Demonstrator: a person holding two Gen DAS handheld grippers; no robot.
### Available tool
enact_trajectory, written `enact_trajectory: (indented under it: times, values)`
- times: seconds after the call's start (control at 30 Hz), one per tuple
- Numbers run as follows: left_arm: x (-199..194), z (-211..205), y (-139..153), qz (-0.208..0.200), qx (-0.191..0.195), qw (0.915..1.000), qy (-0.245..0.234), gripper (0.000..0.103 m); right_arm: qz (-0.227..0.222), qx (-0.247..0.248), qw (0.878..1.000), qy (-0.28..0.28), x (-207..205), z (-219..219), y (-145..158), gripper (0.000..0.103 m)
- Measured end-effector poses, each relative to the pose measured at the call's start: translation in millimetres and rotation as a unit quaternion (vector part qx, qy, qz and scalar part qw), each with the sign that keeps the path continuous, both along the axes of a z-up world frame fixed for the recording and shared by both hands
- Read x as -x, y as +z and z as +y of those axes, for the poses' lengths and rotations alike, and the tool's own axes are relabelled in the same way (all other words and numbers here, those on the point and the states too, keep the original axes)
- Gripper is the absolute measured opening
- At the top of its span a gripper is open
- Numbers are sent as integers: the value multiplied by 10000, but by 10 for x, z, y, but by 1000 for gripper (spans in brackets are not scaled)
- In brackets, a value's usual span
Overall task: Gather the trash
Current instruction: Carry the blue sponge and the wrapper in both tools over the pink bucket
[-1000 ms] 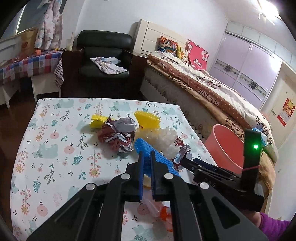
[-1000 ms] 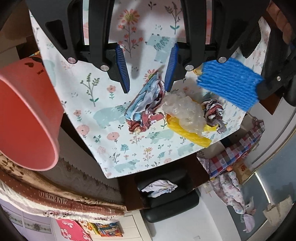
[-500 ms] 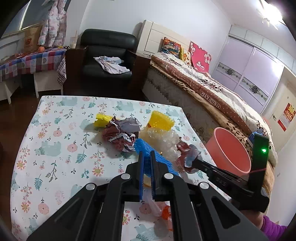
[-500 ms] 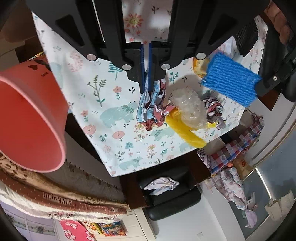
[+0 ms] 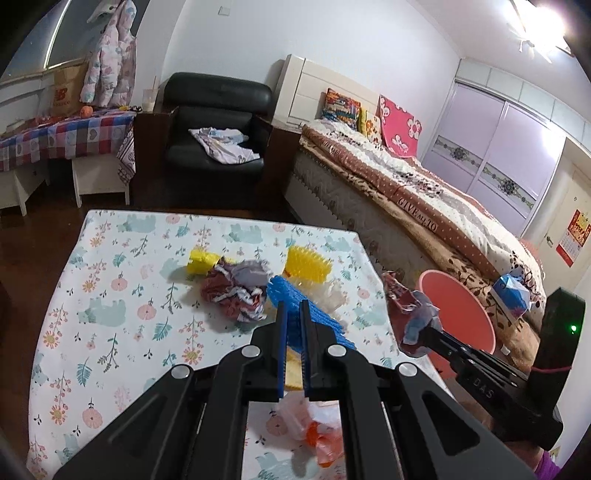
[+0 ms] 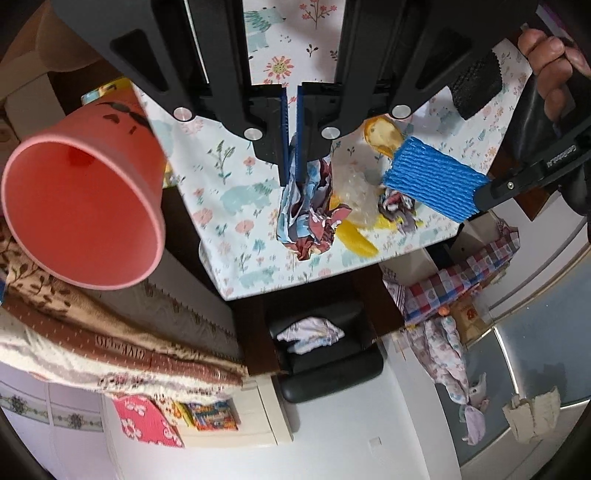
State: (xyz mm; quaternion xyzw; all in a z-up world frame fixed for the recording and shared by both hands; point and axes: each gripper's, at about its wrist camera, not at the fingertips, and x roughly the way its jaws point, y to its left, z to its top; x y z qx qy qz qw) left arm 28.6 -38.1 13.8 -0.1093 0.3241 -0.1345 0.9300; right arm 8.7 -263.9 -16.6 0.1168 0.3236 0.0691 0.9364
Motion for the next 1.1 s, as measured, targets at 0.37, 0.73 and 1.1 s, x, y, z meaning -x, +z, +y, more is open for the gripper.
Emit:
enact_trajectory:
  times: [0.37,0.73,1.1]
  values:
    - [-11,-469,240,-294,-21,9989,-352,5,-308,69,9984,-463,197,-398,140,4]
    - [-112,-1306,358,-400,-187,9923,-1156,5,-464,52,9906,-1287,432,-1069,243,4]
    - [-354,-2224,252,-289,-205,9828,-1814,5,-595,281,9790,-1927,576,-1652,263,4]
